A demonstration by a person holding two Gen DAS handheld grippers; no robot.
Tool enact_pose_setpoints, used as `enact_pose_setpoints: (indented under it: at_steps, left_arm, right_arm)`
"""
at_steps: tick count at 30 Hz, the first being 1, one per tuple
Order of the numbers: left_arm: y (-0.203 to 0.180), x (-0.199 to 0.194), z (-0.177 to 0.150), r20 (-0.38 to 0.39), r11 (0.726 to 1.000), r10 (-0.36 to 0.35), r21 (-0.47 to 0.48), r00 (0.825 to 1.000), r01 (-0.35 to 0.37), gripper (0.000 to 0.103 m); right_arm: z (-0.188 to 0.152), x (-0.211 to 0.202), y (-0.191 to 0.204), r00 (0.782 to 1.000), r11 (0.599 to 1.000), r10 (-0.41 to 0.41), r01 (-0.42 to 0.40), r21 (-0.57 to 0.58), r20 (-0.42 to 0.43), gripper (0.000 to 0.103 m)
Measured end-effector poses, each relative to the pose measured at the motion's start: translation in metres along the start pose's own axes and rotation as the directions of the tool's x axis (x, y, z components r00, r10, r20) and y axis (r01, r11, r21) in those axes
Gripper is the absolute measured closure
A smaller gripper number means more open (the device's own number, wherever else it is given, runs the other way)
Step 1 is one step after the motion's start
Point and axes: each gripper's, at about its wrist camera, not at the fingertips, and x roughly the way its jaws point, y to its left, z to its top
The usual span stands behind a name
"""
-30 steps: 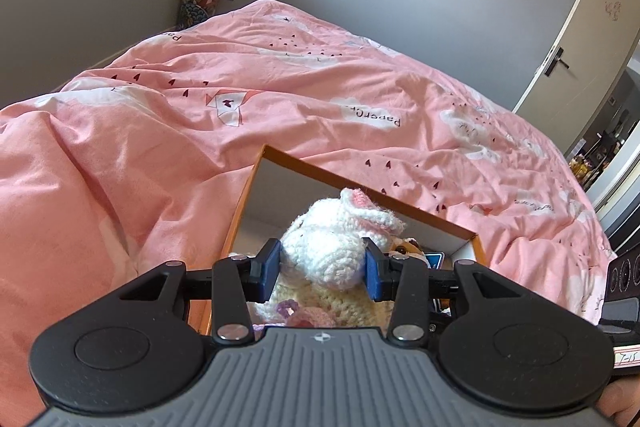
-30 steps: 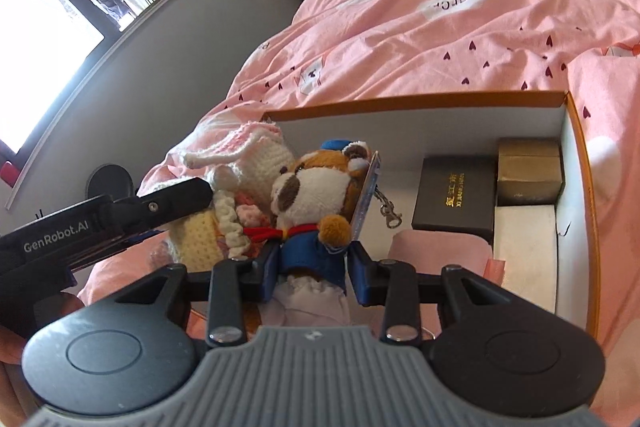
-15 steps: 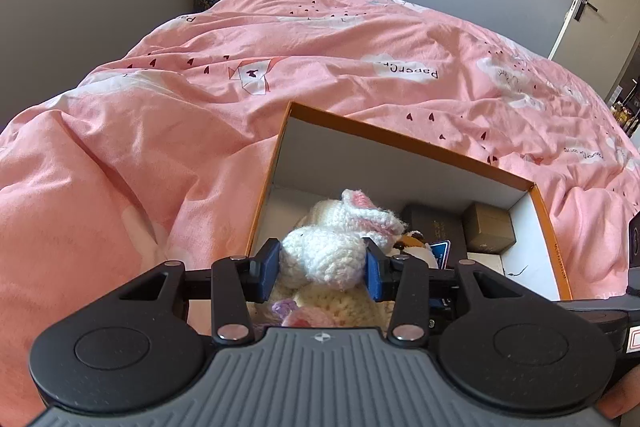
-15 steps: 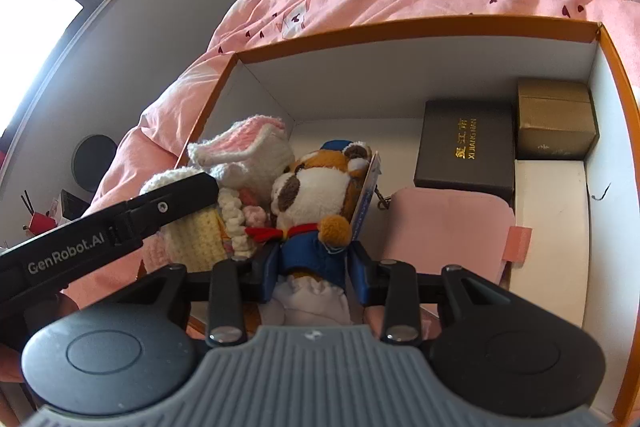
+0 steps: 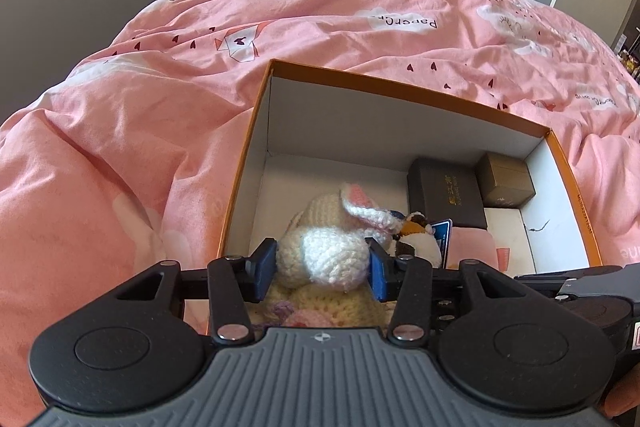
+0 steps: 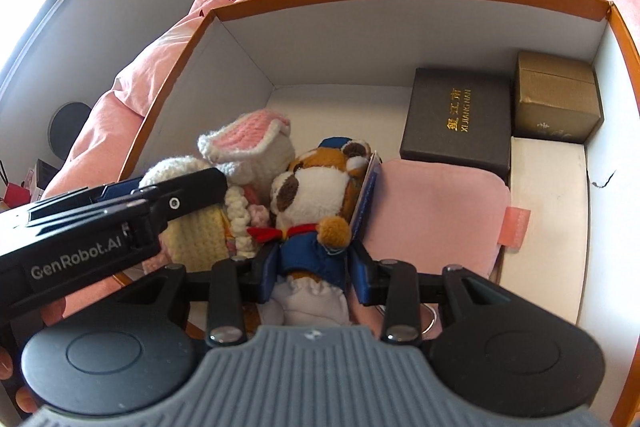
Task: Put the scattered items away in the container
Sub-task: 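Lower the bunny into the box with left gripper while right lowers the dog, then open both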
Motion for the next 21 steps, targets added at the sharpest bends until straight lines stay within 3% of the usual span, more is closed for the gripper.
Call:
enact_pose_setpoints:
  at_steps: [13, 21]
  left_arm:
    - [-0.009, 0.008, -0.003, -0.007, 0.996, 0.057, 0.069, 0.998, -0.056, 0.046]
    - [-0.005, 0.003, -0.008, 0.037, 0.999, 0.011, 0.048, 0.999, -0.013, 0.038]
  right_arm:
    - [-0.003, 0.013, 0.007, 0.999, 0.999, -0.017, 0.016, -0.038, -0.037, 0.062]
    - [-0.004, 0.016, 0.011, 0.999, 0.998, -0.032, 0.03, -0.047, -0.043, 0.06]
